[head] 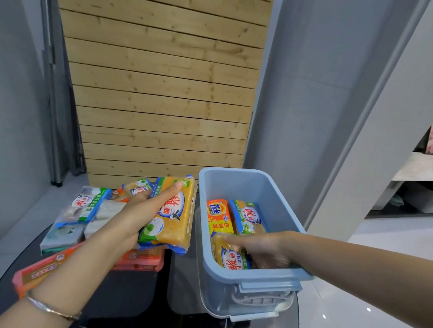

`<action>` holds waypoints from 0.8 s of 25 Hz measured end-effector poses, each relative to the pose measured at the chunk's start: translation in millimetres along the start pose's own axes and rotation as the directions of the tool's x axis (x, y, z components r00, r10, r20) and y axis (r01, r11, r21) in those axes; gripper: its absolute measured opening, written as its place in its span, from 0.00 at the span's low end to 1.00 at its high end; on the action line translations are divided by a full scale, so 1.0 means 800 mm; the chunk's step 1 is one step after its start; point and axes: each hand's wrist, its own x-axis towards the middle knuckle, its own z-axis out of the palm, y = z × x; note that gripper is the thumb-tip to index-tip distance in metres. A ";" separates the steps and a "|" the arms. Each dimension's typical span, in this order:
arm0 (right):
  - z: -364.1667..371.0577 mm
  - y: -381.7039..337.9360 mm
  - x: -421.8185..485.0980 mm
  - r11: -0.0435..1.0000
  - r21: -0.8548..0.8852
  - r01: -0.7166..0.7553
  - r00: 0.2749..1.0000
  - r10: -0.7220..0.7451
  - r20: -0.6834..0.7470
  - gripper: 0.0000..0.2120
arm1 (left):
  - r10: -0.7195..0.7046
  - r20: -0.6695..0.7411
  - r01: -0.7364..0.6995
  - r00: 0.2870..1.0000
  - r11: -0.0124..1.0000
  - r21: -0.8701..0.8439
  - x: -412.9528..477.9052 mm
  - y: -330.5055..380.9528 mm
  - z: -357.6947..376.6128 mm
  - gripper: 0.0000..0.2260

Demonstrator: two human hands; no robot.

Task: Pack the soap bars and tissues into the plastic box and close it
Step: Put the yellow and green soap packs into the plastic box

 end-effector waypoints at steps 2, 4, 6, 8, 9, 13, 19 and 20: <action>0.002 -0.001 0.003 0.996 -0.087 0.000 1.000 -0.002 -0.026 0.19 | -0.002 -0.010 0.002 1.000 1.000 -0.002 0.000 0.001 0.002 0.34; 0.007 -0.001 0.012 0.986 -0.163 -0.024 0.999 0.017 -0.048 0.22 | 0.000 -0.003 0.000 1.000 1.000 -0.011 -0.001 0.003 0.006 0.34; 0.013 -0.001 0.022 0.979 -0.200 -0.041 0.997 0.027 -0.072 0.26 | 0.001 0.009 -0.001 1.000 1.000 -0.018 -0.002 0.002 0.006 0.34; 0.014 -0.003 0.027 0.982 -0.184 -0.028 0.996 0.013 -0.085 0.24 | 0.000 0.001 0.000 1.000 1.000 -0.012 -0.001 0.000 0.005 0.34; 0.012 -0.004 0.025 0.988 -0.153 -0.019 0.997 0.006 -0.083 0.21 | 0.002 -0.006 -0.002 1.000 1.000 -0.006 0.000 -0.001 0.003 0.34; -0.006 -0.015 -0.003 0.988 -0.145 -0.049 0.997 0.040 -0.061 0.26 | 0.026 0.003 -0.026 1.000 1.000 0.009 0.003 0.010 0.003 0.33; -0.073 -0.049 -0.067 0.745 -0.343 0.573 0.640 -0.668 -0.380 0.14 | 0.153 0.207 -0.184 0.966 0.973 0.140 0.024 0.047 0.067 0.17; -0.086 -0.049 -0.067 0.688 -0.368 0.625 0.507 -0.717 -0.478 0.15 | 0.138 0.253 -0.196 0.958 0.956 0.220 0.029 0.048 0.086 0.14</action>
